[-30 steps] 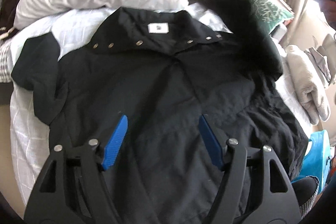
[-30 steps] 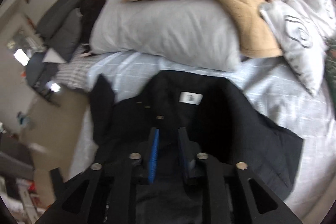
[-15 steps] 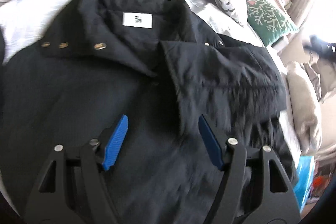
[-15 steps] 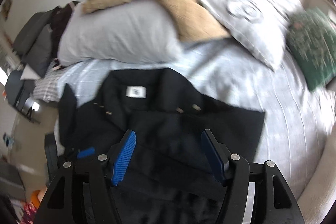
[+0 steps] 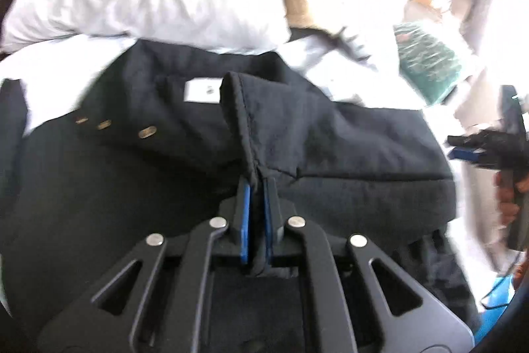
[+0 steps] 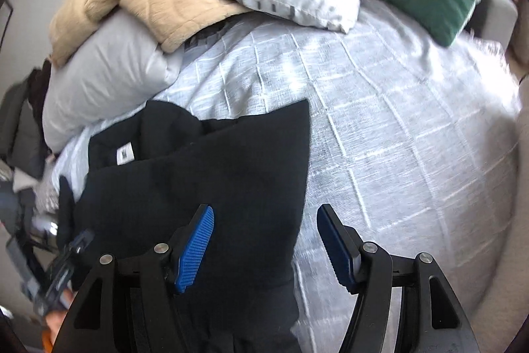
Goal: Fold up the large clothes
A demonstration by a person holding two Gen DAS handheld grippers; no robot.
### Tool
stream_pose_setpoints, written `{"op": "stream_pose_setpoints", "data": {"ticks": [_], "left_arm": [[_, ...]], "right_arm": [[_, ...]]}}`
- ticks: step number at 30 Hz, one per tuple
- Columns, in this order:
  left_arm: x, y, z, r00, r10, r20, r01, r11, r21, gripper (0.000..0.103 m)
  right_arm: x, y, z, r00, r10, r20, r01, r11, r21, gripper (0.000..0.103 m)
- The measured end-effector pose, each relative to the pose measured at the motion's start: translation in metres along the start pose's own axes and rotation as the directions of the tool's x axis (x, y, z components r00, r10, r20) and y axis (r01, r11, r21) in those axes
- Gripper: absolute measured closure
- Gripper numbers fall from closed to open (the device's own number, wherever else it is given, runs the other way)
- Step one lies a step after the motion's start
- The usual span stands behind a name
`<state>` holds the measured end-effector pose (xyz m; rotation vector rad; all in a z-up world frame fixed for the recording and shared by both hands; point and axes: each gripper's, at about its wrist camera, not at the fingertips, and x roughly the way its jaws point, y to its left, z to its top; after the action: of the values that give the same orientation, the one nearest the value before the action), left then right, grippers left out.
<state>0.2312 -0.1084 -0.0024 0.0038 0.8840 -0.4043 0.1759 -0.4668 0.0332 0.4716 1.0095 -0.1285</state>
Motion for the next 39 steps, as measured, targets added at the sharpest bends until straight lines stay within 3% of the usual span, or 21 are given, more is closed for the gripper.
{"op": "stream_pose_setpoints", "data": {"ticks": [2,4,5,7,8,9,11,12,13,15,16,18,19,20,21,23,29,36,39], "left_arm": [[0.016,0.000,-0.004,0.989,0.116,-0.088,-0.113,0.993,0.044,0.087],[0.025,0.000,-0.006,0.973,0.185,-0.135,-0.178,0.982,0.062,0.084],[0.022,0.002,-0.004,0.977,0.177,-0.121,-0.173,0.984,0.043,0.079],[0.011,0.000,0.003,0.991,0.124,-0.046,-0.125,0.992,-0.003,0.068],[0.007,-0.003,0.006,0.996,0.088,-0.012,-0.088,0.996,-0.011,0.065],[0.008,-0.010,0.010,0.999,0.051,0.011,-0.051,0.999,-0.006,0.065],[0.016,-0.027,0.014,0.998,-0.046,0.033,0.044,0.998,0.040,0.065],[0.027,-0.035,0.013,0.998,-0.060,0.020,0.058,0.996,0.069,0.065],[0.048,-0.041,0.011,0.998,-0.035,-0.043,0.039,0.994,0.101,0.065],[0.087,-0.049,-0.003,0.984,0.020,-0.176,0.004,0.991,0.136,0.065],[0.089,-0.052,-0.008,0.985,0.039,-0.166,-0.013,0.988,0.153,0.065],[0.078,-0.060,-0.013,0.991,0.059,-0.123,-0.035,0.982,0.186,0.063],[0.070,-0.063,-0.017,0.991,0.049,-0.125,-0.025,0.982,0.188,0.056],[0.061,-0.064,-0.020,0.991,0.034,-0.129,-0.009,0.982,0.190,0.047],[0.053,-0.063,-0.023,0.991,0.009,-0.135,0.018,0.981,0.194,0.044],[0.032,-0.063,-0.034,0.987,-0.015,-0.158,0.049,0.976,0.212,0.042],[-0.038,-0.045,-0.085,0.979,0.008,-0.204,0.048,0.963,0.266,0.030],[-0.101,0.004,-0.142,0.964,0.107,-0.243,-0.041,0.964,0.263,0.030],[-0.117,0.033,-0.155,0.956,0.150,-0.251,-0.090,0.968,0.236,0.029]], "right_arm": [[0.015,-0.004,0.001,1.000,0.018,0.001,-0.018,0.999,0.042,0.036],[0.029,-0.006,0.002,0.999,0.035,0.000,-0.035,0.997,0.074,0.036],[0.034,-0.006,0.003,0.999,0.051,-0.001,-0.051,0.995,0.084,0.037],[0.044,-0.003,0.005,0.996,0.085,0.005,-0.085,0.992,0.096,0.050],[0.048,-0.002,0.006,0.996,0.093,0.006,-0.094,0.991,0.092,0.079],[0.051,0.001,0.007,0.996,0.084,0.007,-0.084,0.993,0.077,0.092],[0.045,0.020,0.009,0.999,-0.007,0.053,0.009,0.999,-0.038,0.094],[0.036,0.033,0.008,0.993,-0.033,0.116,0.047,0.991,-0.126,0.094],[0.034,0.038,0.009,0.986,-0.061,0.154,0.088,0.981,-0.174,0.094],[0.044,0.033,0.014,0.987,-0.112,0.114,0.130,0.978,-0.166,0.091],[0.046,0.027,0.014,0.992,-0.095,0.088,0.107,0.984,-0.141,0.089],[0.036,0.015,0.008,0.995,-0.071,0.075,0.078,0.993,-0.093,0.071],[0.029,0.013,0.003,0.993,-0.087,0.081,0.094,0.991,-0.097,0.066],[0.018,0.011,-0.006,0.991,-0.107,0.085,0.116,0.987,-0.115,0.054],[0.008,0.009,-0.016,0.989,-0.123,0.086,0.133,0.983,-0.128,0.049],[-0.014,0.003,-0.044,0.989,-0.132,0.068,0.140,0.981,-0.137,0.049],[-0.051,-0.021,-0.136,0.995,-0.055,-0.085,0.047,0.994,-0.097,0.049],[-0.072,-0.031,-0.214,0.980,0.078,-0.183,-0.085,0.996,-0.030,0.049],[-0.076,-0.032,-0.233,0.977,0.087,-0.196,-0.096,0.995,-0.038,0.049]]}}
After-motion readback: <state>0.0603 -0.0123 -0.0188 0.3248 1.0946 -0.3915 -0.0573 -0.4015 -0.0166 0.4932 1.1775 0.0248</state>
